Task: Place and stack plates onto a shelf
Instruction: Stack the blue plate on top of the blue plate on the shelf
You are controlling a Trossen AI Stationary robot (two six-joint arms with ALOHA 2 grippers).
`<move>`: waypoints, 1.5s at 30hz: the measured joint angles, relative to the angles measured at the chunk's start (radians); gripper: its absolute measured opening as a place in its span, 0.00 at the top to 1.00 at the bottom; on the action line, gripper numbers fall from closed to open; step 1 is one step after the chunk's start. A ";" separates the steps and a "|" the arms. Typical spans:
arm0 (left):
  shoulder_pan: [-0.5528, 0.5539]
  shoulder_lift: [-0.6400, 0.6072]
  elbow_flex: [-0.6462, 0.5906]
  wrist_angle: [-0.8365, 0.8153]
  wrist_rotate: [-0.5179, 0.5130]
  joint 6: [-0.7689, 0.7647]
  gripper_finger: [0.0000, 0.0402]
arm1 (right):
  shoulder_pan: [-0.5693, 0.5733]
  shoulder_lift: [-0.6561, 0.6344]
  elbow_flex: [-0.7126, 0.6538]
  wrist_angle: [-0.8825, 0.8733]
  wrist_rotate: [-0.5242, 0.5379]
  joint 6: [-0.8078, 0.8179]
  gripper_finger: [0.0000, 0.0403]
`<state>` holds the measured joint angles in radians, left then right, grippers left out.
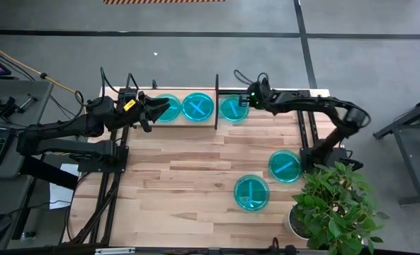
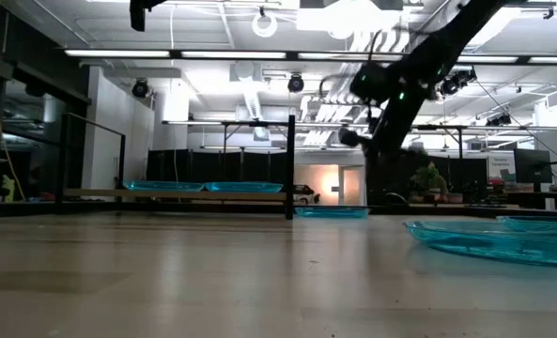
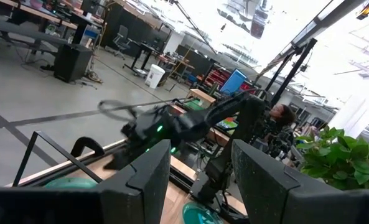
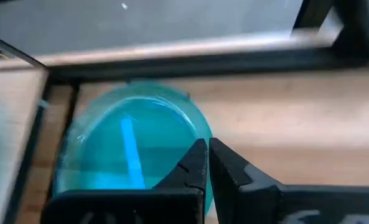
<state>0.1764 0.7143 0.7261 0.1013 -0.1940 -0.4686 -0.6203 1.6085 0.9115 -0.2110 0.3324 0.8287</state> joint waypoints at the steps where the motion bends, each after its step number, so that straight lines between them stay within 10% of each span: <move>1: 0.000 0.000 0.000 0.000 0.000 0.000 0.60 | -0.005 -0.033 0.000 -0.018 0.002 -0.025 1.00; 14: 0.000 0.000 0.000 0.001 0.000 -0.002 0.60 | -0.018 -0.231 -0.008 -0.177 -0.163 -0.125 1.00; 27: 0.000 0.000 0.000 0.002 0.001 -0.037 0.60 | -0.032 -0.061 -0.258 0.345 -0.168 0.107 0.72; 33: 0.000 0.000 0.000 0.002 0.001 -0.055 0.60 | -0.037 0.080 -0.208 0.391 -0.109 0.117 0.55; 45: 0.000 0.000 0.000 0.001 0.001 -0.078 0.60 | -0.001 0.253 -0.027 0.308 -0.016 0.082 0.53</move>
<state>0.1764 0.7143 0.7261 0.1024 -0.1932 -0.5468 -0.6216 1.8615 0.8845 0.0974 0.3165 0.9103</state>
